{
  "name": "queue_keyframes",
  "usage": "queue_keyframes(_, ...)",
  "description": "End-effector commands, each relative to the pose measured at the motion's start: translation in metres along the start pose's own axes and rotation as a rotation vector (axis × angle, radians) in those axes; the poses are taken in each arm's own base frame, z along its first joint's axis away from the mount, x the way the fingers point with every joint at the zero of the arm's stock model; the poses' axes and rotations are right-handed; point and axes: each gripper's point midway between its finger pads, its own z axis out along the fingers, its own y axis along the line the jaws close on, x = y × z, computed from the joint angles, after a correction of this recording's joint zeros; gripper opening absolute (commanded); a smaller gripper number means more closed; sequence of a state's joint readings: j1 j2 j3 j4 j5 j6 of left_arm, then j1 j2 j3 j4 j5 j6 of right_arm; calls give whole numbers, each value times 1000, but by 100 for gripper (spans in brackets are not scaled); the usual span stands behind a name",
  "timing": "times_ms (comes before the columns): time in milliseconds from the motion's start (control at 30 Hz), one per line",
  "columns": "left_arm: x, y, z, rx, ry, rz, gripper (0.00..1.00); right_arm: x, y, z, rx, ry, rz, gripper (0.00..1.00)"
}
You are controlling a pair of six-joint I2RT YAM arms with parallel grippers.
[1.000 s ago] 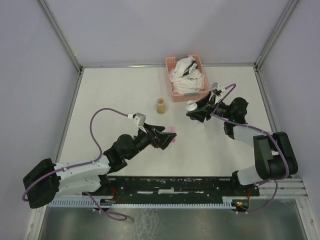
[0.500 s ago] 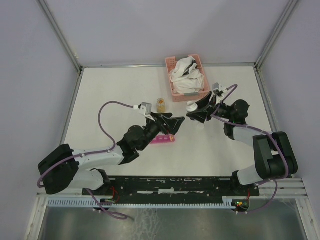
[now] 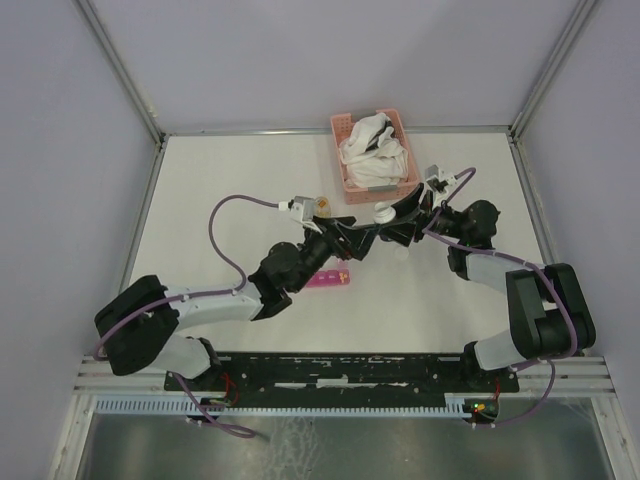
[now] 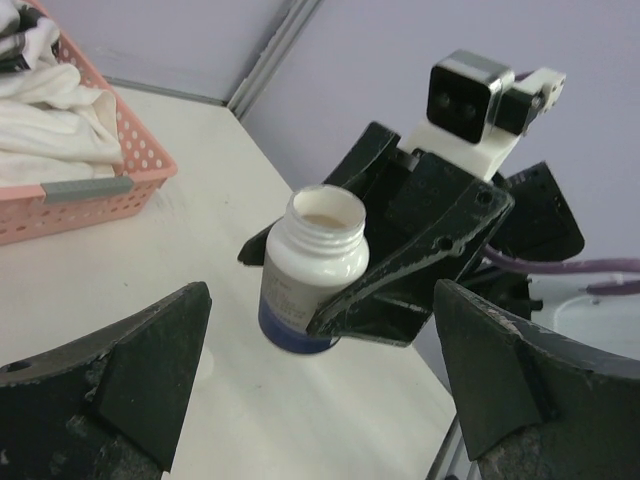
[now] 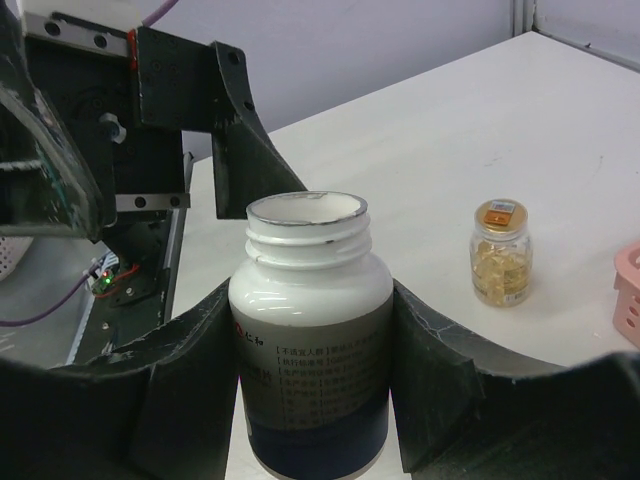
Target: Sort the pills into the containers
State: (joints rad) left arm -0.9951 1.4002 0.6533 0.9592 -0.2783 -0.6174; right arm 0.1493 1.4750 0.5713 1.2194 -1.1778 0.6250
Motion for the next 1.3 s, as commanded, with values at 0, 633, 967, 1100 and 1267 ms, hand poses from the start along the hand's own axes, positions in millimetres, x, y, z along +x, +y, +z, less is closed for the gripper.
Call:
queue_keyframes(0, -13, -11, -10, 78, -39, -43, 100, -13, 7, 2, -40, -27, -58, 1)
queue_keyframes(633, 15, -4, -45, 168, 48, 142, 100, 3, 13, -4, -42, 84, -175, 2)
queue_keyframes(967, -25, -38, -21, 190, -52, -39, 88, 5, 21, -1, -75, 109, -223, 2)
queue_keyframes(1100, -20, -42, -2, 162, -17, -61, 81, 6, 22, -2, -79, 115, -219, 2)
queue_keyframes(1267, -4, -28, 10, 95, 30, -62, 81, 5, 22, -1, -79, 116, -217, 2)
